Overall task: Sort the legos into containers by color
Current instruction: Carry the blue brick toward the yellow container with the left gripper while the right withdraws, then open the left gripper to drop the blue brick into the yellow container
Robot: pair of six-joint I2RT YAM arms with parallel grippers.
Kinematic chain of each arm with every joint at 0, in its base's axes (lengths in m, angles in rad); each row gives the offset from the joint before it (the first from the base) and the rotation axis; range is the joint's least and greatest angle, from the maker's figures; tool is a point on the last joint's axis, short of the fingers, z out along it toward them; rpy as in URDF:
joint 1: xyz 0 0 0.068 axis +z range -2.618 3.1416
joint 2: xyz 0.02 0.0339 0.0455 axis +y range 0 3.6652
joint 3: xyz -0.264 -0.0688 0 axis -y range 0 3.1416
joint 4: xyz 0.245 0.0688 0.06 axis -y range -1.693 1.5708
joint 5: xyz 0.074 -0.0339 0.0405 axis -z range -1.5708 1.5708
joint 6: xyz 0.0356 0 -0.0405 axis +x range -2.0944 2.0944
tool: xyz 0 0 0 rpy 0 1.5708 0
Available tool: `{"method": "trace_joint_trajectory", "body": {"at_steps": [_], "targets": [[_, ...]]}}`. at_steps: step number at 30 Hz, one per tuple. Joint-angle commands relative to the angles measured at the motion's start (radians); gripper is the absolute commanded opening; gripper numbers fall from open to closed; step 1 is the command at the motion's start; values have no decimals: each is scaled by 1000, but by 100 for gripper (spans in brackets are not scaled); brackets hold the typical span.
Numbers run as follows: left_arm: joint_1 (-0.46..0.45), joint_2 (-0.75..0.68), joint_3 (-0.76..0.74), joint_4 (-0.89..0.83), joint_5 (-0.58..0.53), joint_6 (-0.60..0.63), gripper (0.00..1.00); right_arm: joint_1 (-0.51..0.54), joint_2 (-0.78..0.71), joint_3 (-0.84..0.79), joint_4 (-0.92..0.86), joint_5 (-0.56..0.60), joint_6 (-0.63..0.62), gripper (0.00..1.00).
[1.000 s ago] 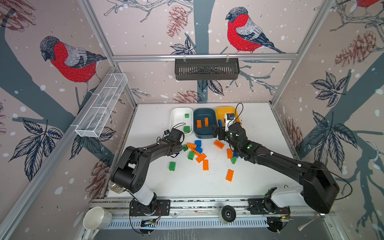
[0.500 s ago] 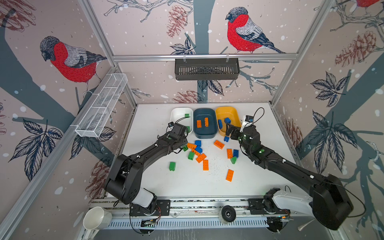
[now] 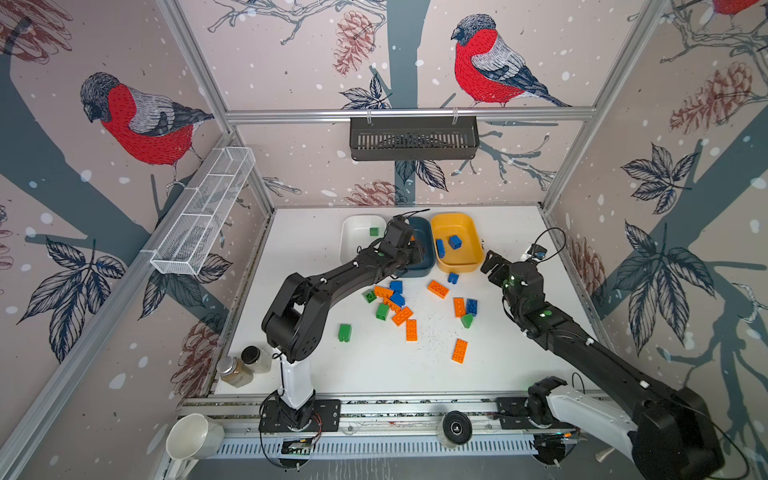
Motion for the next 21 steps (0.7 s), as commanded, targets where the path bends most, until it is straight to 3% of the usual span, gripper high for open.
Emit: {"method": "trace_joint_trajectory", "body": {"at_steps": [1,7,13,17,21], "targets": [[-12,75,88,87,95,48,31,-10,-42,-19,-21,77,21,99],[-19,233,250,190,157,42,31,-48,-144,-52,-44,0,-53,99],[-22,394,477,133,119,62,32,-73,-182,-57,-65,-49,-79,100],[-22,490,608,91,63,87,39,-82,-175,-53,-63,-88,-91,99],[-21,563,739,20,-24,94,56,-89,-147,-35,-73,-136,-98,99]]}}
